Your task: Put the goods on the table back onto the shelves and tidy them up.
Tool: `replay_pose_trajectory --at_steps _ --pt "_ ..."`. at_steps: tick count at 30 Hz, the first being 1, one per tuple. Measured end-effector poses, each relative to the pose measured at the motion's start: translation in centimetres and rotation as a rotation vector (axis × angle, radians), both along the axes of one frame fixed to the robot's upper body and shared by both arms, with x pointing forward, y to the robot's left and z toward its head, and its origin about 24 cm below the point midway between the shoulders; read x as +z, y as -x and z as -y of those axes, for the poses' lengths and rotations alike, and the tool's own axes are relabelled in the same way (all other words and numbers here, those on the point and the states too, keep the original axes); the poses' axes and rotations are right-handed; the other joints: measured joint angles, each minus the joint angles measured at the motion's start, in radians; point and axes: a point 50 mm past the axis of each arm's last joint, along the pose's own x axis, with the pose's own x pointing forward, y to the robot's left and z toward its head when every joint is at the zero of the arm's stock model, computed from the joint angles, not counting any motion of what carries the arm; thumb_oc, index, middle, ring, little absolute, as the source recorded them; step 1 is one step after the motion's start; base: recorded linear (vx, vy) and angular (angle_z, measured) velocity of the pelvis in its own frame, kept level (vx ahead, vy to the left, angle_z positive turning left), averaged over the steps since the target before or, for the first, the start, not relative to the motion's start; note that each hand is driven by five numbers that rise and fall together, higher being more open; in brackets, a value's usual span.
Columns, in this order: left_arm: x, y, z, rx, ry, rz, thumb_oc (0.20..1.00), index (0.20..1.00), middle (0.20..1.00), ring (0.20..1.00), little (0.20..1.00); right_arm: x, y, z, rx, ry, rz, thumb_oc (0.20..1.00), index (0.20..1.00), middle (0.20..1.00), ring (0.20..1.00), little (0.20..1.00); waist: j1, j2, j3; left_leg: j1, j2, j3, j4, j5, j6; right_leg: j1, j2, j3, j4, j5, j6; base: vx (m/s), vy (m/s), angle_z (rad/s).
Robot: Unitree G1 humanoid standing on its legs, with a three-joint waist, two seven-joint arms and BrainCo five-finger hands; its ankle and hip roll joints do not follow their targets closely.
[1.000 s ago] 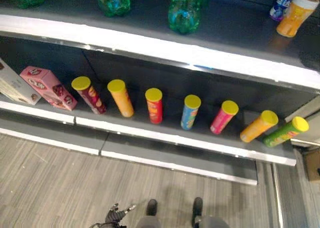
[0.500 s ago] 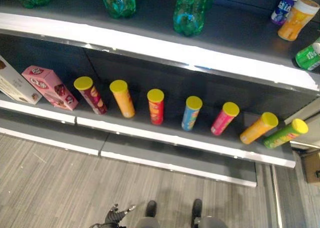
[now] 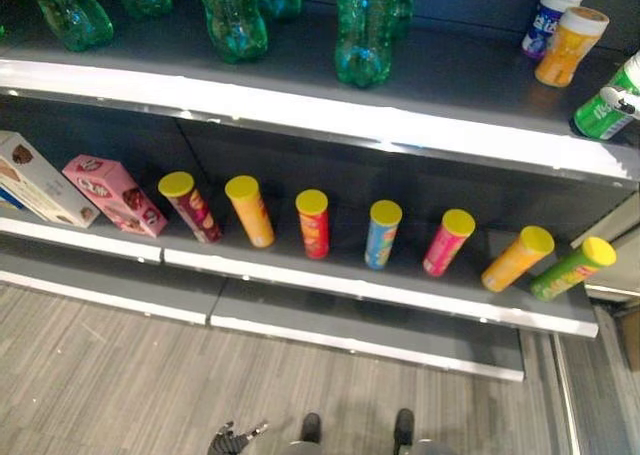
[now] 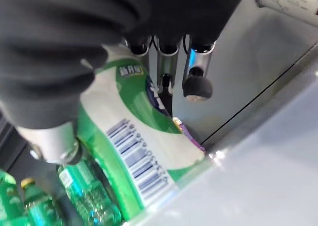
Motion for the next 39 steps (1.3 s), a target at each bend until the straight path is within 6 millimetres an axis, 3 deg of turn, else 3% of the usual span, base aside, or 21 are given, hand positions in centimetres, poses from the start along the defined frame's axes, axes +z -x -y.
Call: replay_pose_trajectory --at_steps 9,13,36,37,38,39 --pt "0.0 -0.4 0.1 -0.021 0.004 0.005 1.0 1.0 1.0 1.0 1.0 0.1 -1.3 -0.6 0.014 0.036 -0.046 0.2 0.2 0.2 0.2 0.2 -0.002 -0.008 -0.006 0.002 0.001 -0.003 0.0 0.0 0.0 0.004 0.001 -0.004 -0.001 0.001 0.0 0.0 0.0 0.0" --pt "0.7 -0.4 -1.6 -0.028 -0.014 0.017 1.0 1.0 1.0 1.0 1.0 0.9 -1.2 -0.3 0.008 0.062 -0.043 0.2 0.2 0.2 0.2 0.2 0.002 -0.007 -0.009 -0.001 -0.002 -0.008 0.0 0.0 0.0 0.006 -0.003 -0.012 -0.001 -0.001 0.002 -0.01 0.007 0.04" --pt "0.4 -0.1 -1.1 -0.045 0.016 0.007 1.0 1.0 1.0 1.0 1.0 0.4 -1.4 -0.8 0.005 0.107 -0.064 0.2 0.2 0.2 0.2 0.2 -0.008 0.003 -0.014 0.001 -0.004 -0.007 -0.001 0.0 0.001 0.007 -0.006 -0.014 -0.003 -0.002 0.003 0.0 0.0 0.0" --pt "0.4 -0.1 -1.1 -0.045 0.016 0.008 1.0 1.0 1.0 1.0 1.0 0.4 -1.4 -0.8 0.005 0.107 -0.064 0.445 0.445 0.445 0.445 0.445 -0.009 0.004 -0.015 0.0 -0.004 -0.007 -0.001 0.0 0.001 0.007 -0.006 -0.014 -0.003 -0.002 0.003 0.0 0.0 0.0" --pt "0.4 -0.2 -1.1 -0.045 0.016 0.009 1.0 1.0 1.0 1.0 1.0 0.4 -1.4 -0.8 0.005 0.107 -0.064 0.586 0.586 0.586 0.586 0.586 -0.01 0.005 -0.015 0.001 -0.004 -0.007 -0.001 0.0 0.001 0.007 -0.006 -0.014 -0.003 -0.002 0.003 0.0 0.0 0.0" --pt "0.5 -0.2 -1.1 -0.046 0.016 0.009 1.0 1.0 1.0 1.0 1.0 0.4 -1.4 -0.8 0.005 0.107 -0.065 0.95 0.95 0.95 0.95 0.95 -0.013 0.006 -0.016 0.001 -0.004 -0.006 -0.001 0.0 0.001 0.008 -0.006 -0.013 -0.003 -0.002 0.003 0.0 0.0 0.0"
